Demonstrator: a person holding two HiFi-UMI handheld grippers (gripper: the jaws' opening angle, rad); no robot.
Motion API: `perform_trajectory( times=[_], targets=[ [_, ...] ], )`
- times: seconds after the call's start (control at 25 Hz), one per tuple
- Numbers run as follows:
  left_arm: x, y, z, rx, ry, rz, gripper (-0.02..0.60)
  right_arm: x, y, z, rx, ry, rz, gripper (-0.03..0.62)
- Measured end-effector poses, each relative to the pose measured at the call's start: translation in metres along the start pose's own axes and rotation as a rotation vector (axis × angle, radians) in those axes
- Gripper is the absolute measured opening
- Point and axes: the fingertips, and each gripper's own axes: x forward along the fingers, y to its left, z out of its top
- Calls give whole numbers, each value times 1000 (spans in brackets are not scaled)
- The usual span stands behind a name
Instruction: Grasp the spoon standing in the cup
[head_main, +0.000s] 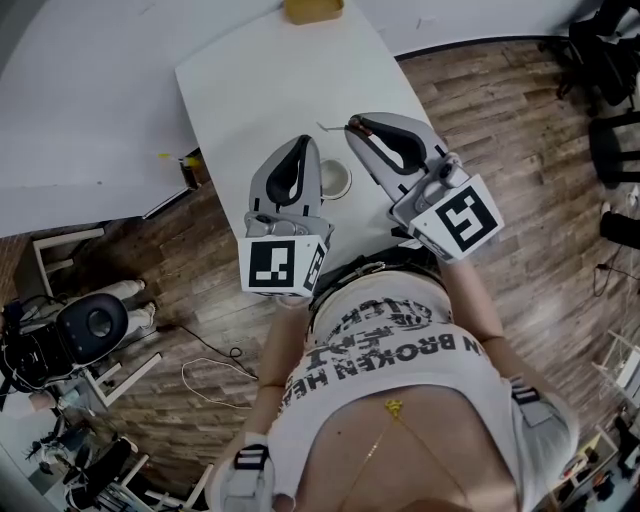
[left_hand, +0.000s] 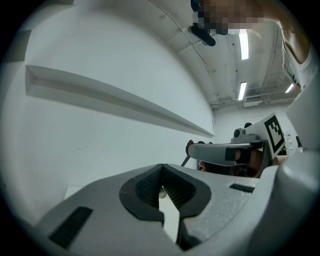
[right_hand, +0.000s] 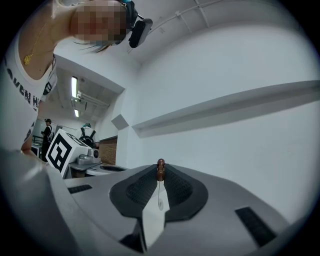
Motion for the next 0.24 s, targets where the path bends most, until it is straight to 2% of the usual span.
perform_trajectory(
  times=[0.24],
  targets=[
    [-4, 1, -3, -6, -1, -7, 5, 0, 4, -4, -1, 19, 4, 41]
  ],
)
